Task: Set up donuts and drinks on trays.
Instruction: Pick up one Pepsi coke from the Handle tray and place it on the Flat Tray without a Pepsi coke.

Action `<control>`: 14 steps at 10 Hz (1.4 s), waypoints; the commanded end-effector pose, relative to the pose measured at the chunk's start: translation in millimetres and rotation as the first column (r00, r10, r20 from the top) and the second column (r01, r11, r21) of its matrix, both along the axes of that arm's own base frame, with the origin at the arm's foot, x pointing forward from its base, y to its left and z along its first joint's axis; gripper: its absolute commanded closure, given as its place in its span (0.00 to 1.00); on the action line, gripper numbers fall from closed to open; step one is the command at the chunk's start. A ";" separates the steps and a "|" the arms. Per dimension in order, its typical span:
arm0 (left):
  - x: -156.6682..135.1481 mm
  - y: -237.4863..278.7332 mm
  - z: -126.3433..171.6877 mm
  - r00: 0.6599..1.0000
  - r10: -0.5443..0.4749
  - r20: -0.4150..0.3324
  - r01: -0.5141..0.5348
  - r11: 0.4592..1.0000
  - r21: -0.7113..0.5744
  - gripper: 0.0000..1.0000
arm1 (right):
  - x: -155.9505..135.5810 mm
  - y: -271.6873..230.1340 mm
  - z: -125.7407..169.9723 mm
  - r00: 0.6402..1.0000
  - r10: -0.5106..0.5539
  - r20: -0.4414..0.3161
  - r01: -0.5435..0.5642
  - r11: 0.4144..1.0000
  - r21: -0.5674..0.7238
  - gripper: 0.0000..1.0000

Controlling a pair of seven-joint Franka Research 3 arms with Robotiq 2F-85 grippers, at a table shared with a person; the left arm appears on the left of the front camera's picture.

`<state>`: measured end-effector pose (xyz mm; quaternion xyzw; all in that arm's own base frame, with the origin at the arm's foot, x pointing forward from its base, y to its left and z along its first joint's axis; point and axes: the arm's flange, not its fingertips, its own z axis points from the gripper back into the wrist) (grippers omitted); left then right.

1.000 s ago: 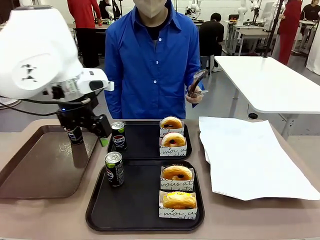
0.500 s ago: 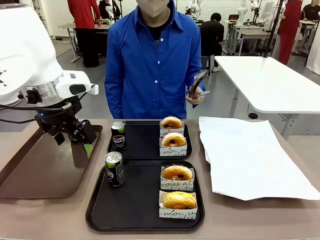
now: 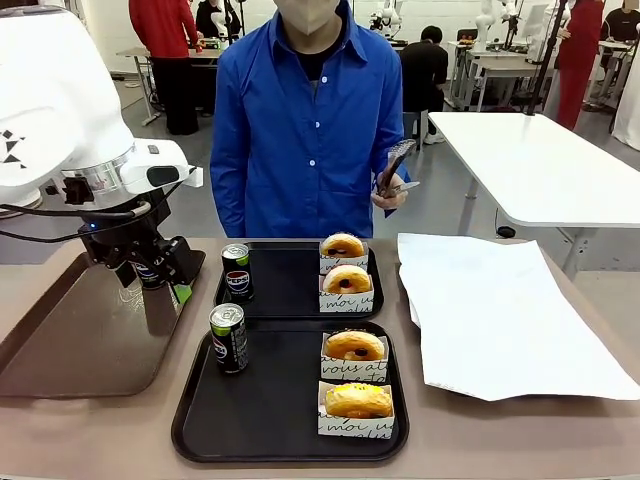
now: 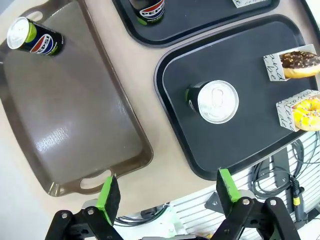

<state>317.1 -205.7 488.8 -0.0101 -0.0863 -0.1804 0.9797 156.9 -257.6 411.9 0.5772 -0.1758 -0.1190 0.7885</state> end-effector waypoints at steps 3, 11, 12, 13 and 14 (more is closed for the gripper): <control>37.7 84.5 57.9 0.947 0.257 -0.193 -0.321 0.749 -0.580 0.00 | -0.5 0.3 0.8 1.000 0.003 0.020 -0.004 1.000 0.007 0.00; 35.6 295.6 -1.3 0.921 0.138 -0.364 -0.389 0.326 -0.862 0.00 | -0.5 0.3 0.8 1.000 0.003 0.020 -0.004 1.000 0.007 0.00; 34.3 313.1 -8.8 0.946 0.104 -0.307 -0.323 0.377 -0.868 0.00 | -0.5 0.3 0.8 1.000 0.003 0.020 -0.004 1.000 0.007 0.00; 31.7 331.0 -18.9 0.962 0.091 -0.259 -0.273 0.414 -0.868 0.00 | -0.5 0.3 0.8 1.000 0.003 0.020 -0.004 1.000 0.007 0.00; 31.7 350.7 -31.1 0.959 0.096 -0.266 -0.282 0.426 -0.860 0.00 | -0.5 0.3 0.8 1.000 0.003 0.020 -0.004 1.000 0.007 0.00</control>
